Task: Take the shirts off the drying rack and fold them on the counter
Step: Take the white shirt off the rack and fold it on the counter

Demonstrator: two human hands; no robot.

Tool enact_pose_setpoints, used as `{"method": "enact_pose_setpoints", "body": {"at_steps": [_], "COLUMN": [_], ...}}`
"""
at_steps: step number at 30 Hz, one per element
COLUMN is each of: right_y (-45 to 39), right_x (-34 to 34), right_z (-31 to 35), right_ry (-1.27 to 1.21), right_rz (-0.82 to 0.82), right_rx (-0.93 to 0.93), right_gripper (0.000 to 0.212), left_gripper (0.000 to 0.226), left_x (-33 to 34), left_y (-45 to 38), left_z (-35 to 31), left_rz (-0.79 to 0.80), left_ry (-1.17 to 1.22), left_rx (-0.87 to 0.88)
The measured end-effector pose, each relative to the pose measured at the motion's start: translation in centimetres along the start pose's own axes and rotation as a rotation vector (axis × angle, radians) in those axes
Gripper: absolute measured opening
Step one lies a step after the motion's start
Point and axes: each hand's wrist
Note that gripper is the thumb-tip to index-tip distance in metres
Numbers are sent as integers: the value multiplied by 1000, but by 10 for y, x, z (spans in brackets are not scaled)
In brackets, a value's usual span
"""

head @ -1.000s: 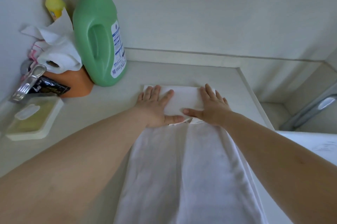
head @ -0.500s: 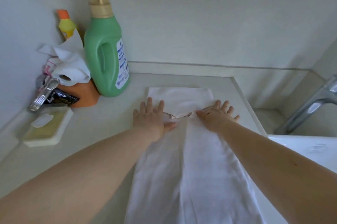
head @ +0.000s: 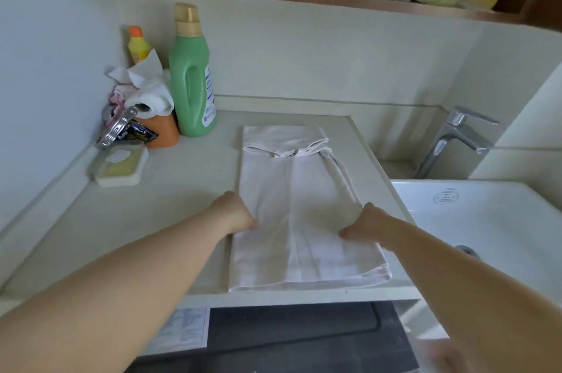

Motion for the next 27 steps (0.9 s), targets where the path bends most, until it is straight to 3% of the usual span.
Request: {"method": "enact_pose_setpoints", "body": {"at_steps": [4, 8, 12, 16, 20, 24, 27], "right_y": [21, 35, 49, 66, 74, 71, 66], "right_x": [10, 20, 25, 29, 26, 18, 11], "right_z": [-19, -48, -74, -84, -90, -94, -91], "right_ry": [-114, -363, -625, -602, -619, -450, -420], "right_rz": [43, 80, 52, 84, 122, 94, 56], "right_rx": [-8, -48, -166, -245, -258, -327, -366], "right_gripper": [75, 51, 60, 37, 38, 44, 41], "left_gripper": [63, 37, 15, 13, 31, 46, 30], "left_x": [19, 37, 48, 54, 52, 44, 39], "left_y": [34, 65, 87, 108, 123, 127, 117], "left_z": [11, 18, 20, 27, 33, 35, 35], "left_rz": [36, 23, -87, -145, -67, -116, -204], "left_ry": [97, 278, 478, 596, 704, 540, 506], "left_rx": [-33, -58, -45, -11, 47, 127, 183]}}
Point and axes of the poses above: each hand's wrist, its own y-axis away from the middle knuckle, its own x-axis out of the palm, z = x × y, and after that the axes turned 7 degrees about z, right-handed
